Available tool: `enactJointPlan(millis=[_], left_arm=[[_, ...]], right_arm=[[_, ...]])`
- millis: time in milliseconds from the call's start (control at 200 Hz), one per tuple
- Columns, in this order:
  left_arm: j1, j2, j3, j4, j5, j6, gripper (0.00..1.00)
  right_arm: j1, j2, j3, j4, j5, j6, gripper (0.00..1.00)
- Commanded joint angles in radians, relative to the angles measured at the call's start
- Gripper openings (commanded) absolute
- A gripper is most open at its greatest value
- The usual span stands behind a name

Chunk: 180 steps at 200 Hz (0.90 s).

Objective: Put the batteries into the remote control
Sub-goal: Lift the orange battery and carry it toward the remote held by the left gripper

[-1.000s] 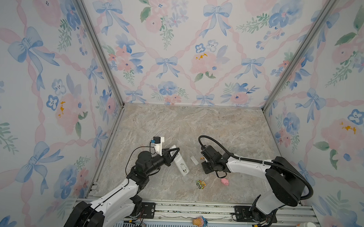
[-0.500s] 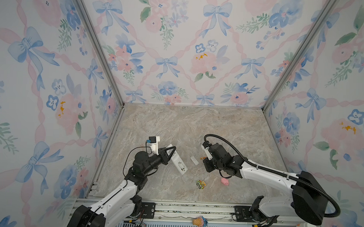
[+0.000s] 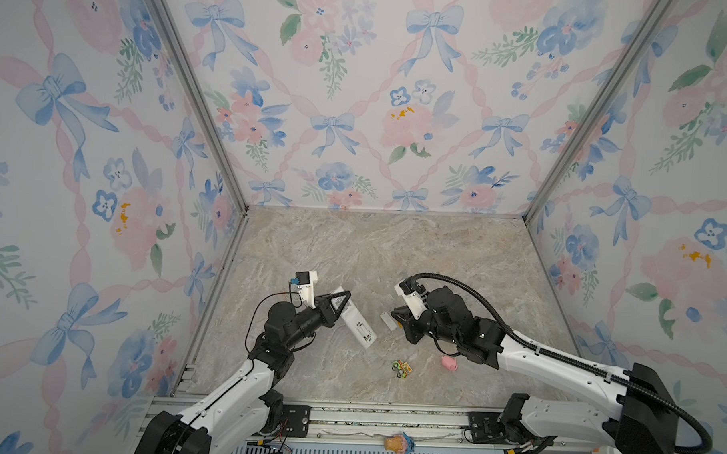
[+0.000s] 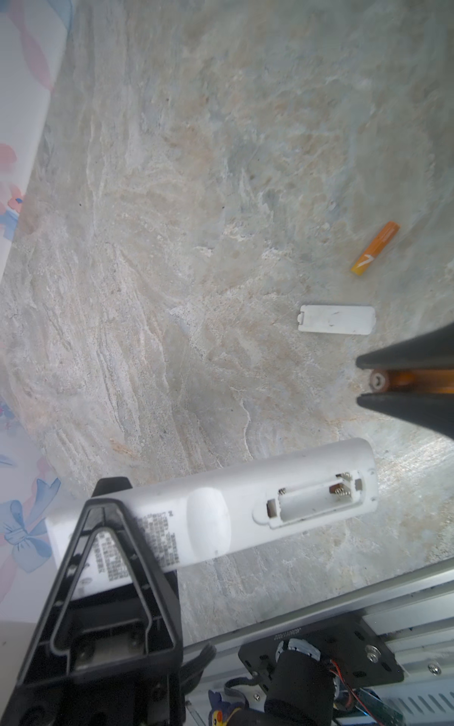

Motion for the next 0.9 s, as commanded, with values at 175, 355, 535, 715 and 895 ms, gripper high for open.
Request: enactJointPlan(millis=[175, 355, 535, 715, 895], left_arm=[[0.025, 0.000, 0.044, 0.027, 0.035, -0.085, 0.00], [0.036, 0.009, 0.055, 0.027, 0.046, -0.127, 0.00], [0.041, 0.031, 0.071, 0.027, 0.063, -0.169, 0.00], [0.049, 0.037, 0.073, 0.026, 0.070, -0.193, 0.00], [0.055, 0.016, 0.074, 0.026, 0.075, -0.204, 0.00]], right_arm=[[0.048, -0.015, 0.014, 0.165, -0.088, -0.070, 0.03], [0.056, -0.007, 0.011, 0.227, -0.107, -0.100, 0.02], [0.056, 0.016, 0.020, 0.274, -0.120, -0.118, 0.02], [0.059, 0.053, 0.034, 0.314, -0.137, -0.122, 0.02], [0.063, 0.088, 0.039, 0.354, -0.152, -0.121, 0.01]])
